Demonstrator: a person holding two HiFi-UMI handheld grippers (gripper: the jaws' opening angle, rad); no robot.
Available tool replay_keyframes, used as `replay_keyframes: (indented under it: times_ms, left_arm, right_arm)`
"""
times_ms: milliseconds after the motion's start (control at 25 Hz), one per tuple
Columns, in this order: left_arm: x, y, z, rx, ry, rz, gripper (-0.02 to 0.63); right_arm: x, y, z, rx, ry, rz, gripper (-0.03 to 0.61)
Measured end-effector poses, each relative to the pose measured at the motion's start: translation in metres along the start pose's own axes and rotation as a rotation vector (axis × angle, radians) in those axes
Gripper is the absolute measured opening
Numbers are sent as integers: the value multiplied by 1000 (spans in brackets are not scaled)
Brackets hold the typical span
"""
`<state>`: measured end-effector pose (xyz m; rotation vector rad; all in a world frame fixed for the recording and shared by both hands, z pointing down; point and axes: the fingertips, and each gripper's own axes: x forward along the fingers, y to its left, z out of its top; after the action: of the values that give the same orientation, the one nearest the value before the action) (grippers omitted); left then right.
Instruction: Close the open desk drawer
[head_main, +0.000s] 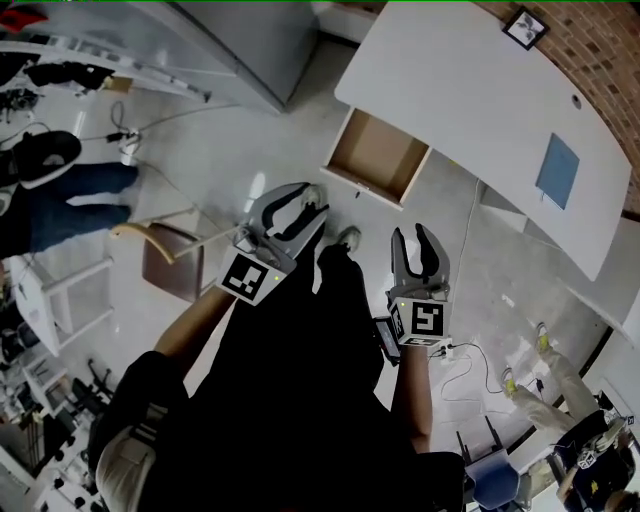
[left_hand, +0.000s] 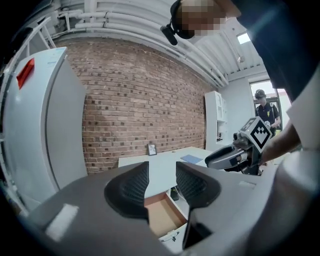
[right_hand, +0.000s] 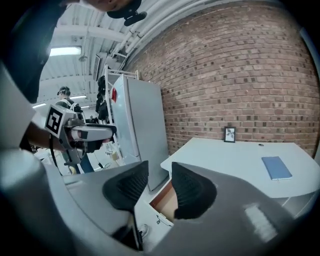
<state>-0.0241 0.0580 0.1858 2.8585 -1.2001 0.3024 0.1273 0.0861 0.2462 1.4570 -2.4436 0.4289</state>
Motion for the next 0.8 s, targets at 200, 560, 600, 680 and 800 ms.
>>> replay_keyframes:
  times_ms: [200,560,600,680,800]
  left_arm:
    - [23,13,-41,37,119,-62,191]
    - [53,26,-132,94,310,-150,212]
    - [55,27,-141,104,323,-159,212]
    - [54,26,-158,131,350,-177,210]
    - [47,19,-185,172,392,-214,207]
  right_arm:
    - [30,-3,-31,-60,127,52,150]
    - [75,-16,-103,-175,334,109,150]
    - [79,-17,-110,-185,349,113,150]
    - [81,-13,-126,-207,385,122,150]
    - [78,-5,-159,-248,463,139,151]
